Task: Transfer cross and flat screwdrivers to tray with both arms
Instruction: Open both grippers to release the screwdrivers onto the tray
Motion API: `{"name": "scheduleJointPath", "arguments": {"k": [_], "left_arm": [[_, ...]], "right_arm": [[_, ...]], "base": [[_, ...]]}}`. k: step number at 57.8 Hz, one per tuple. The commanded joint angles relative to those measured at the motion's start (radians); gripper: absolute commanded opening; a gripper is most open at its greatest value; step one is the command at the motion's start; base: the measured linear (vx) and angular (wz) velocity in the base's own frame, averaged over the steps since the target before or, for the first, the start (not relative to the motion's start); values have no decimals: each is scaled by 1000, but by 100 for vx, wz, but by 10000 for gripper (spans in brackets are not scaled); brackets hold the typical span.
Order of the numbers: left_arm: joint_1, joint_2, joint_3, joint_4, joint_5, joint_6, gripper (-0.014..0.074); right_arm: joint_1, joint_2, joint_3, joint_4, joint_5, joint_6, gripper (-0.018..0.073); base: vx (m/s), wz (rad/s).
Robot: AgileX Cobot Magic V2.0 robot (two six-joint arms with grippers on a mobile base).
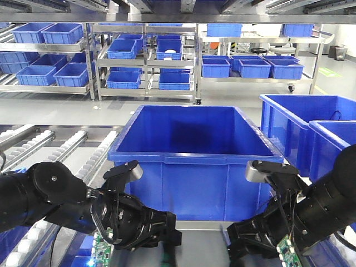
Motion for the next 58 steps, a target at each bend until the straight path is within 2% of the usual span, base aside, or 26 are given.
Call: {"name": "scheduleJointPath", "arguments": {"k": [1, 12, 28, 34, 44, 58], "left_arm": [[-6, -41, -30, -52, -24, -8, 547], [-6, -45, -31, -51, -16, -4, 543], [-6, -155, -32, -29, -24, 80, 543], [-6, -237, -32, 10, -61, 79, 543], [-6, -351, -32, 8, -57, 79, 543], [-6, -414, -32, 7, -49, 79, 543]], "right_arm": [[0, -33, -35, 23, -35, 3, 595], [0, -33, -35, 23, -34, 3, 603], [0, -33, -35, 17, -26, -5, 537], [0, -33, -35, 18, -26, -5, 511], [0, -33, -35, 18, -26, -5, 473], [0, -33, -35, 19, -26, -5, 426]], "base": [[0, 0], [0, 0], [0, 0], [0, 0], [0, 0], [0, 0]]}}
